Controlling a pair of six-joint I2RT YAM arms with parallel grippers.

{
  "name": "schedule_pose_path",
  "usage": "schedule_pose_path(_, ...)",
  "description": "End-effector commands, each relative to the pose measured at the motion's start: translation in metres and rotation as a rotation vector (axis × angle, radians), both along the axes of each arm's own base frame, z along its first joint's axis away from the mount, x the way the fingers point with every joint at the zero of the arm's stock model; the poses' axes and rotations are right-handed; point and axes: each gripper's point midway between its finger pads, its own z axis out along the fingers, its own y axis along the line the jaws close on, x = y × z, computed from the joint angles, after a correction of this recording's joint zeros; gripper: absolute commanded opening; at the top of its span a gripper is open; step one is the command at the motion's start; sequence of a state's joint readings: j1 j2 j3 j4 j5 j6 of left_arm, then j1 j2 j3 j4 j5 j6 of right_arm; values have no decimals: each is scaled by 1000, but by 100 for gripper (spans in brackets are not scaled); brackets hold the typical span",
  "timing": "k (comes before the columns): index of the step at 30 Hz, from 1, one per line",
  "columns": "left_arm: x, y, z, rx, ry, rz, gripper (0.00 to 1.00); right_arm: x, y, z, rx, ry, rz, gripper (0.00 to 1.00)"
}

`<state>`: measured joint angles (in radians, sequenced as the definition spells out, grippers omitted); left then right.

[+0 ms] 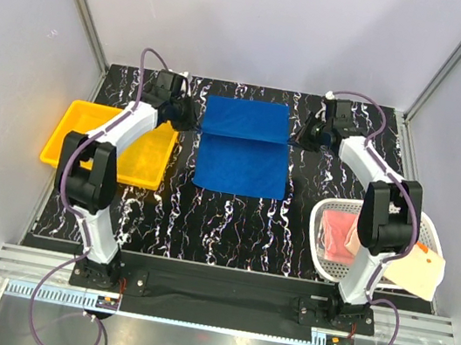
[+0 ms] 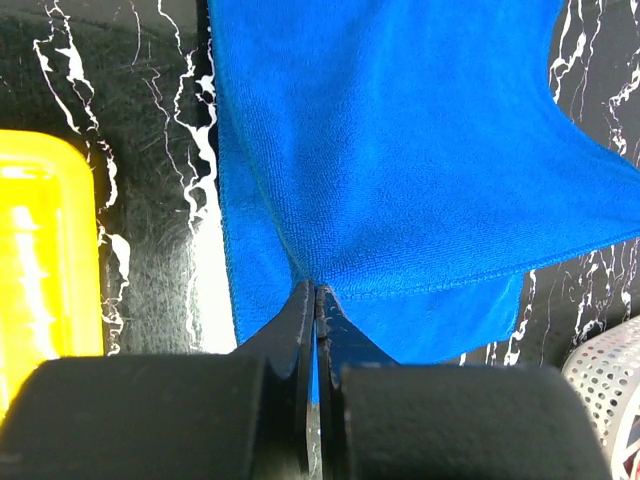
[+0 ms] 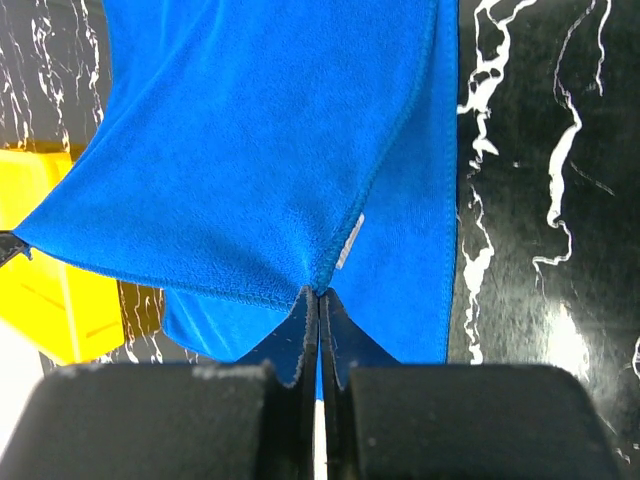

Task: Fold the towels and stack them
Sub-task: Fold the towel

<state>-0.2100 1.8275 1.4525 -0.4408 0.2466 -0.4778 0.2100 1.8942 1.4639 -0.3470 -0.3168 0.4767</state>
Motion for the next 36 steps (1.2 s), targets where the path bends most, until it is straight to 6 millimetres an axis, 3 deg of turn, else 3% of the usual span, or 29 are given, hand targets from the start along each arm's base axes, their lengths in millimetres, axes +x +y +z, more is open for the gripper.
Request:
schedule_pose_path(1, -3, 3, 27, 18, -79, 0, 0, -6, -3, 40, 1, -84, -25, 0)
schedule_pose_path(19, -25, -3, 31, 37, -76, -25, 0, -35, -1, 52, -21, -105, -27, 0)
schedule_pose_path(36, -47, -8, 24, 58, -61, -23, 0, -62, -6, 43, -30, -89, -22, 0)
